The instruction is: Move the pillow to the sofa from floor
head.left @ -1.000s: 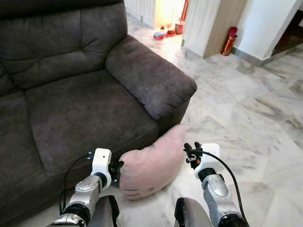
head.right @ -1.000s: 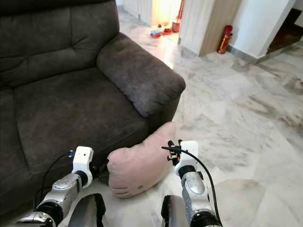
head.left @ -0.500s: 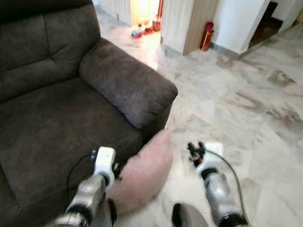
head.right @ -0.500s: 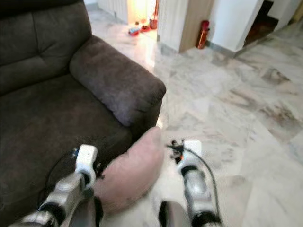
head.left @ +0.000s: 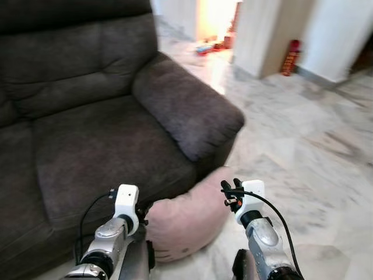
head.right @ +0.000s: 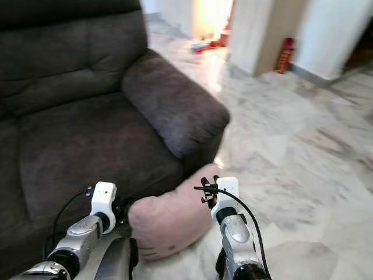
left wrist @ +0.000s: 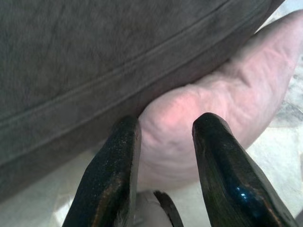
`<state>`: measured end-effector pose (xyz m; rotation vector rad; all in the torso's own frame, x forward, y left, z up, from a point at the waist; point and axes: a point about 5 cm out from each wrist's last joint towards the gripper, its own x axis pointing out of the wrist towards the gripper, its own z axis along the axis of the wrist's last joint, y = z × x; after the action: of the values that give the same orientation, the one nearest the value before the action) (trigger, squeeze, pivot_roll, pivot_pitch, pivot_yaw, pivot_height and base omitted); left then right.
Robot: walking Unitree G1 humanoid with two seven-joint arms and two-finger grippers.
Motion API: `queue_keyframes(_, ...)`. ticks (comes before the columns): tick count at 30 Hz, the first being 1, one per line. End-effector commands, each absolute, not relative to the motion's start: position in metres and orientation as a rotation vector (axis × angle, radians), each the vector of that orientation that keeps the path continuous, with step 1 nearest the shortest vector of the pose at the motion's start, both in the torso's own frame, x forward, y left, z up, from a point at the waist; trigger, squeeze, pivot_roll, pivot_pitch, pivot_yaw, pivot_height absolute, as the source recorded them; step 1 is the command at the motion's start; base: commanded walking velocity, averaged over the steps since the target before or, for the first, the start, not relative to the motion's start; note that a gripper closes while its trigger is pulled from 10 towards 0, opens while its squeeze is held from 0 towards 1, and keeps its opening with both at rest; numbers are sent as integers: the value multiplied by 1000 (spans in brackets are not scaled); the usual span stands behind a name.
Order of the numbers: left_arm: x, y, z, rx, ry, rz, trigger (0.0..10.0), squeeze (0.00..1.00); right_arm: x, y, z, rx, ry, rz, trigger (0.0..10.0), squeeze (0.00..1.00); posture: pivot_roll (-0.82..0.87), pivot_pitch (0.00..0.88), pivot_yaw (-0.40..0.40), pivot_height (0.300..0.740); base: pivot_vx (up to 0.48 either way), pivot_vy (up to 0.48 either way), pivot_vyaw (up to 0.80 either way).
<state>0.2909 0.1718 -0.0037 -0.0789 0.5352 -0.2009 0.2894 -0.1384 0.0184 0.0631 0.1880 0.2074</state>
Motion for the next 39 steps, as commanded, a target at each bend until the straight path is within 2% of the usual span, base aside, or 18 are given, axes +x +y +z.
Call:
queue_keyframes(1, 289, 165, -8, -118, 564, -224, 10000, 0, 288, -146, 17, 56, 194, 183, 10000, 0, 39, 30, -38, 567, 0, 0, 0)
queue_keyframes(9, 292, 159, -8, -192, 610, -195, 10000, 0, 284, -149, 14, 57, 200, 173, 10000, 0, 23, 53, -44, 567, 0, 0, 0)
queue_keyframes(12, 291, 156, -11, -123, 634, -186, 10000, 0, 281, -150, 13, 55, 201, 175, 10000, 0, 11, 60, -49, 567, 0, 0, 0)
queue_keyframes(13, 291, 155, -12, -113, 639, -175, 10000, 1000, 280, -152, 13, 54, 201, 175, 10000, 0, 9, 65, -54, 567, 0, 0, 0)
queue_keyframes(31, 288, 157, -15, -23, 618, -54, 10000, 988, 280, -153, 21, 59, 160, 202, 10000, 0, -7, 58, -89, 567, 0, 0, 0)
queue_keyframes(32, 288, 161, -15, -13, 615, -29, 10000, 0, 279, -152, 21, 59, 160, 205, 10000, 0, -7, 59, -90, 567, 0, 0, 0)
queue_keyframes(39, 288, 167, -14, -41, 597, 23, 10000, 0, 278, -153, 22, 67, 144, 195, 10000, 0, -12, 64, -91, 567, 0, 0, 0)
